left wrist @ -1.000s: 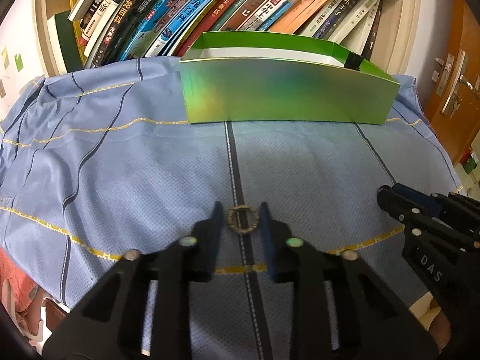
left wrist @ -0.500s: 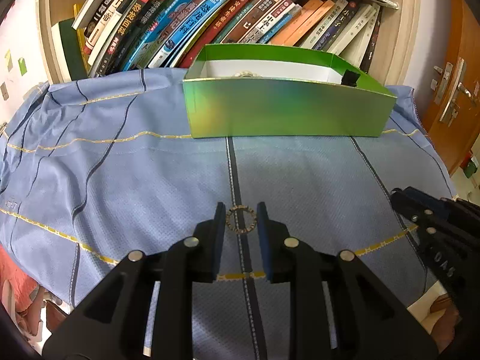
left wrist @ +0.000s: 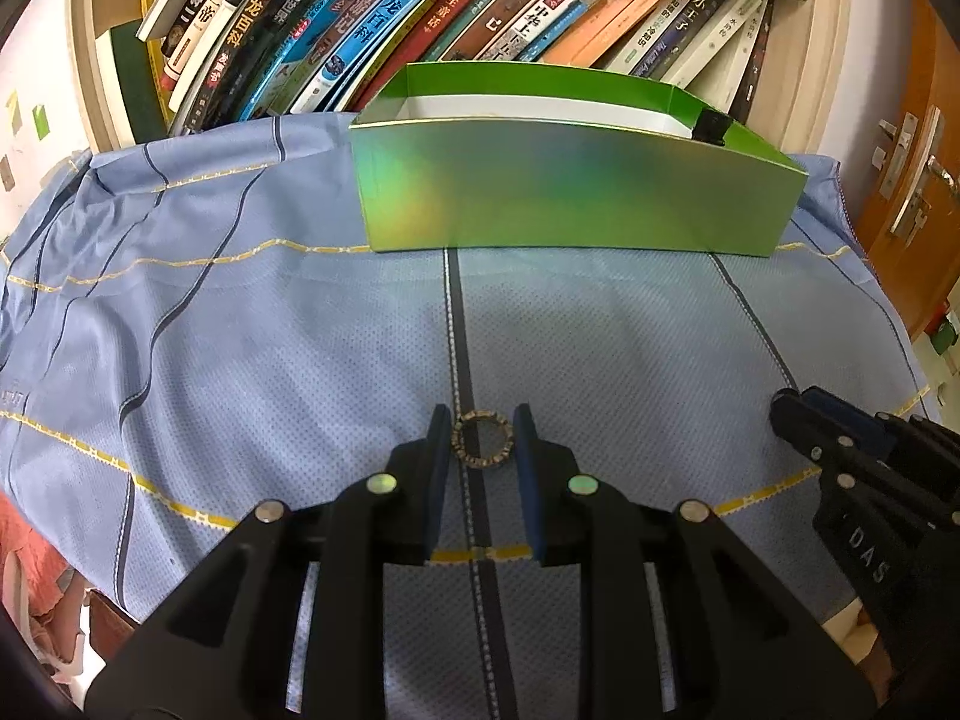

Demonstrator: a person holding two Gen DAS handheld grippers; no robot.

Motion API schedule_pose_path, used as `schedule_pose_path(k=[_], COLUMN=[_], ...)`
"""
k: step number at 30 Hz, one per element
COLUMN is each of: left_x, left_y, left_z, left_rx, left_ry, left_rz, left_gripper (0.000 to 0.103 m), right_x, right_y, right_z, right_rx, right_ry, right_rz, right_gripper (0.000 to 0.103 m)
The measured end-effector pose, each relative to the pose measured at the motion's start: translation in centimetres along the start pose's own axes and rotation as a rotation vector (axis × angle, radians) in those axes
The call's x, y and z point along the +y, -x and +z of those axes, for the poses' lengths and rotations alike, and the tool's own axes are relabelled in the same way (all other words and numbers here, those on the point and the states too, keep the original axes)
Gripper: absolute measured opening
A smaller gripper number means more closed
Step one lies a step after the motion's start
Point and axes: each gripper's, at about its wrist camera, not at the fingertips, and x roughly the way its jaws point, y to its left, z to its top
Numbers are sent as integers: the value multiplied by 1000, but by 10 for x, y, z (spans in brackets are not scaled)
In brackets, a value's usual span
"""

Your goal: Organize jewelry

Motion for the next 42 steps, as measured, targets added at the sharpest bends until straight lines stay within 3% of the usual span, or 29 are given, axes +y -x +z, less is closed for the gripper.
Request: schedule_pose_path(k=[18, 28, 36, 42], left_x=[-6, -2, 11, 11], left_y=[2, 35, 70, 87], left_z=[-3, 11, 62, 127], left_rx=[-7, -87, -222, -317], left_ry=[-22, -23, -12, -30], left_rz=[1, -13, -28, -23], left_gripper=[21, 21, 21, 21], right_x=[-1, -4, -13, -20], right_y=[0, 39, 84, 99], right_z=[2, 18, 66, 138], right_rx=[-5, -96, -233, -318], right_ry=[6, 10, 1, -11], right_rz=[-18, -5, 7, 39], right_gripper=[19, 19, 19, 19])
